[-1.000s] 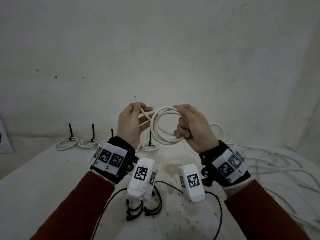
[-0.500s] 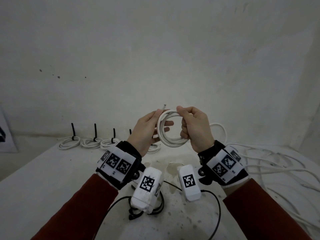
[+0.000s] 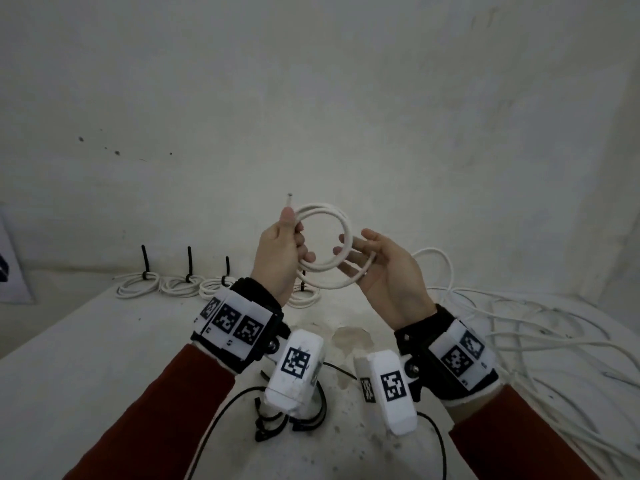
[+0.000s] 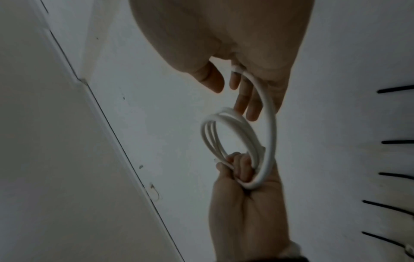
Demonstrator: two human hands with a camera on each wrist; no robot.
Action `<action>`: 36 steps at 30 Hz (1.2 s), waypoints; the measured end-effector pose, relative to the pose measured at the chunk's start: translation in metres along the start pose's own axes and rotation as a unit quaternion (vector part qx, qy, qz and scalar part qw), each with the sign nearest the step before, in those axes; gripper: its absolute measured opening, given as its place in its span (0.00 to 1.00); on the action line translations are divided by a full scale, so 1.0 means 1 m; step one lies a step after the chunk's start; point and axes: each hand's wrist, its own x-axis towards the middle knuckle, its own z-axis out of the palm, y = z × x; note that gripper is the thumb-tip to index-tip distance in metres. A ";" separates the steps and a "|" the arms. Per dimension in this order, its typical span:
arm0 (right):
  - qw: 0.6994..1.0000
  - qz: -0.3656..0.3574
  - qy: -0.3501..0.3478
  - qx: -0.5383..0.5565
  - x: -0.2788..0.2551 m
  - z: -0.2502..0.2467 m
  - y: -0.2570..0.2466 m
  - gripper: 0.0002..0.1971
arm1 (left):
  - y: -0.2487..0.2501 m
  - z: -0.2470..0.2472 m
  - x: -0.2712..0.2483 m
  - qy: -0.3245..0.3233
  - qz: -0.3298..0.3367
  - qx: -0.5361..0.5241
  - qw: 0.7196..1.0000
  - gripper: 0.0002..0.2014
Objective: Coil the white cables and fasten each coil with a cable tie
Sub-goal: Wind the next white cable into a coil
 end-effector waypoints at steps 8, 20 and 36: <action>0.998 0.046 -0.033 -0.013 -0.011 -0.001 0.013 0.13 | 0.011 -0.003 0.008 0.053 0.029 -0.061 0.996 0.19; 0.994 -0.078 -0.018 -0.074 0.003 -0.002 0.005 0.12 | 0.019 -0.012 0.005 -0.013 0.012 -0.119 0.993 0.18; 0.974 -0.057 -0.054 -0.211 0.002 0.014 -0.001 0.15 | 0.007 -0.008 -0.003 -0.046 0.023 0.087 0.995 0.15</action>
